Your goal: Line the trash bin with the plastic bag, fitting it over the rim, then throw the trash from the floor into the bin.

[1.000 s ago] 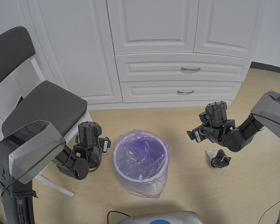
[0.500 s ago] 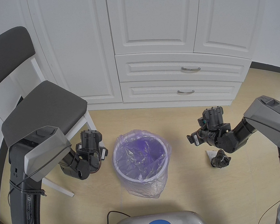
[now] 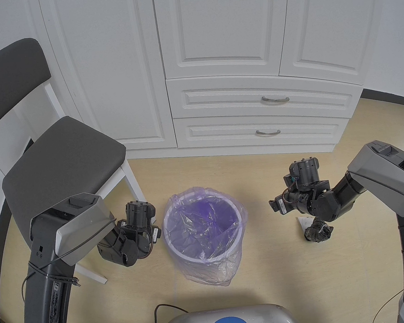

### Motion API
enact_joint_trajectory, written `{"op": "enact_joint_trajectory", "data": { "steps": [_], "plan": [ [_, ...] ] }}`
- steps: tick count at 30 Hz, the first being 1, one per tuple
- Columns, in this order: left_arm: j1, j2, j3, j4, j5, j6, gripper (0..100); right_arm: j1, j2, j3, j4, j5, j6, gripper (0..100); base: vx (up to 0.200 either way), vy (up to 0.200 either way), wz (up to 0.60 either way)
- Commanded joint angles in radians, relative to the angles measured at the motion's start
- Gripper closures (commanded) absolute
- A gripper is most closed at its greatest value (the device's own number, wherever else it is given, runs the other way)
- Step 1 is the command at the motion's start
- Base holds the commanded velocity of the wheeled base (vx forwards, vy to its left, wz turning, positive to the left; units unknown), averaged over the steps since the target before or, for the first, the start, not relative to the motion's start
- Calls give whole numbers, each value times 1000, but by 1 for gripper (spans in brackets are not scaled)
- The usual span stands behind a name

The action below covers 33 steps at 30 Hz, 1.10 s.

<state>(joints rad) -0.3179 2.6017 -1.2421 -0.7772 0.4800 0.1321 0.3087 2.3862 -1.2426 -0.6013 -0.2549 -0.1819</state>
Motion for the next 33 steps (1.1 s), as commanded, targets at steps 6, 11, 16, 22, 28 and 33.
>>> {"op": "enact_joint_trajectory", "data": {
  "steps": [6,11,16,22,28,33],
  "plan": [
    [-6,23,-8,9,-14,-12,0,-2,22,-15,1,0,-1,0,0,0,0],
    [-6,20,-5,16,-27,-12,0,-2,24,-15,0,0,-1,0,0,0,0],
    [-7,12,-2,59,-27,-28,0,0,19,-12,-2,0,1,0,0,0,0],
    [-7,11,-7,76,-31,-34,0,-10,18,-17,0,0,1,0,0,0,0],
    [-7,3,3,98,-78,-51,0,-10,22,-18,0,0,1,0,0,0,0],
    [-17,-14,-5,200,-159,-124,0,-19,33,-23,1,0,1,0,0,0,0]
  ]
}}
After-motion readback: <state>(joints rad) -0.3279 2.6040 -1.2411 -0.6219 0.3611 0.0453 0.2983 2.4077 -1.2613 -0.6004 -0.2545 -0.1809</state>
